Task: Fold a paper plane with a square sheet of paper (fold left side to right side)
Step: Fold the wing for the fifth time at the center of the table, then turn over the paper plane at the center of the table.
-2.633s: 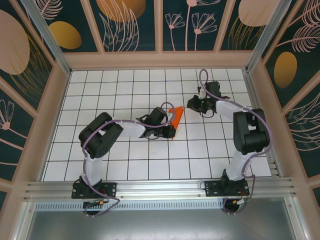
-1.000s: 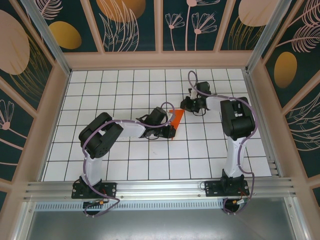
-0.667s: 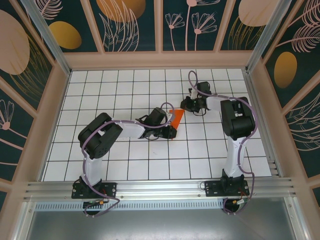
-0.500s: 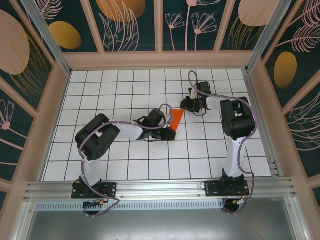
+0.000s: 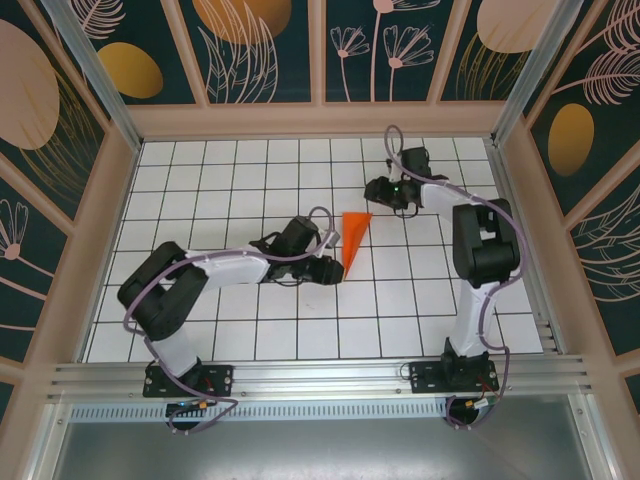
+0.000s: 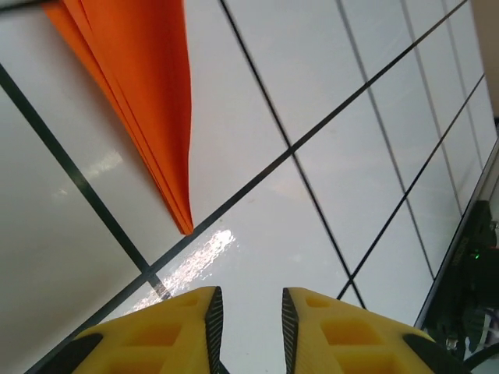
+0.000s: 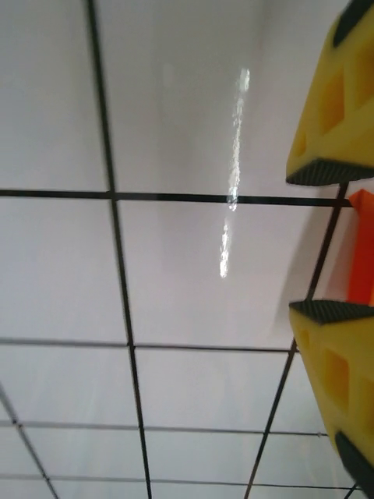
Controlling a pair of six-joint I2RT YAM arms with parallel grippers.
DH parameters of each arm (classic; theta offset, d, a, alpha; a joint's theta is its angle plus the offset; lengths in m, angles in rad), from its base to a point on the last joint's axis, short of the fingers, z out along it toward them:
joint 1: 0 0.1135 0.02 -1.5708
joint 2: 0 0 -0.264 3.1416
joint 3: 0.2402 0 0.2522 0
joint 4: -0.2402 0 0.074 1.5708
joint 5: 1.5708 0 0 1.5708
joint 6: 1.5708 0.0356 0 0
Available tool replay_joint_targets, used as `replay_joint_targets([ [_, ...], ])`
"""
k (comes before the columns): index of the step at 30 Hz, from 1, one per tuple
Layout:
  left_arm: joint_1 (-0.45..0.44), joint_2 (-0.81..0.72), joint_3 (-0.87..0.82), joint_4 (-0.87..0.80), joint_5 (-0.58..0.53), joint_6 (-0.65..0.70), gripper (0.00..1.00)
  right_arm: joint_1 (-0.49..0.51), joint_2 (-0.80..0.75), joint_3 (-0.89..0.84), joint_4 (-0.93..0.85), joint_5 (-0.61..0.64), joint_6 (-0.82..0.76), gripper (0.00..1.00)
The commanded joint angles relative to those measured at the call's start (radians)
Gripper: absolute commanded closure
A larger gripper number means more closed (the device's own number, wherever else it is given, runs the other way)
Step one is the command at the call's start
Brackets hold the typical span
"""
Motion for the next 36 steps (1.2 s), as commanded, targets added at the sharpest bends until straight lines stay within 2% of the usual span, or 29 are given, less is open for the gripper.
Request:
replay_joint_targets([
  [1, 0.021, -0.101, 0.029, -0.082, -0.154, 0.041, 0.67, 0.004, -0.152, 0.041, -0.11, 0.128, -0.029, 0.48],
  [5, 0.024, -0.187, 0.039, -0.117, -0.41, 0.043, 0.59, 0.05, -0.261, -0.021, -0.207, 0.191, 0.068, 0.43],
  [9, 0.024, -0.23, 0.05, -0.117, -0.619, 0.029, 0.51, 0.133, -0.327, -0.159, -0.187, 0.199, 0.209, 0.4],
  [14, 0.024, -0.247, 0.058, -0.108, -0.706, 0.036, 0.47, 0.227, -0.307, -0.253, -0.147, 0.244, 0.32, 0.4],
  [19, 0.024, -0.272, 0.043, -0.097, -0.748, 0.04, 0.44, 0.264, -0.245, -0.279, -0.158, 0.267, 0.34, 0.4],
  [21, 0.024, -0.281, 0.037, -0.095, -0.76, 0.041, 0.43, 0.271, -0.225, -0.279, -0.163, 0.271, 0.338, 0.45],
  [25, 0.024, -0.299, 0.028, -0.097, -0.781, 0.044, 0.42, 0.274, -0.22, -0.279, -0.162, 0.273, 0.331, 0.62],
  [27, 0.024, -0.306, 0.027, -0.102, -0.795, 0.047, 0.42, 0.274, -0.217, -0.272, -0.17, 0.27, 0.323, 0.72],
  [31, 0.024, -0.331, 0.022, -0.112, -0.834, 0.052, 0.41, 0.274, -0.23, -0.262, -0.167, 0.243, 0.298, 0.97],
  [32, 0.024, -0.342, 0.016, -0.111, -0.844, 0.052, 0.41, 0.274, -0.243, -0.258, -0.157, 0.221, 0.284, 1.0],
  [36, 0.024, -0.396, -0.013, -0.097, -0.888, 0.046, 0.39, 0.274, -0.308, -0.241, -0.115, 0.104, 0.253, 1.0],
])
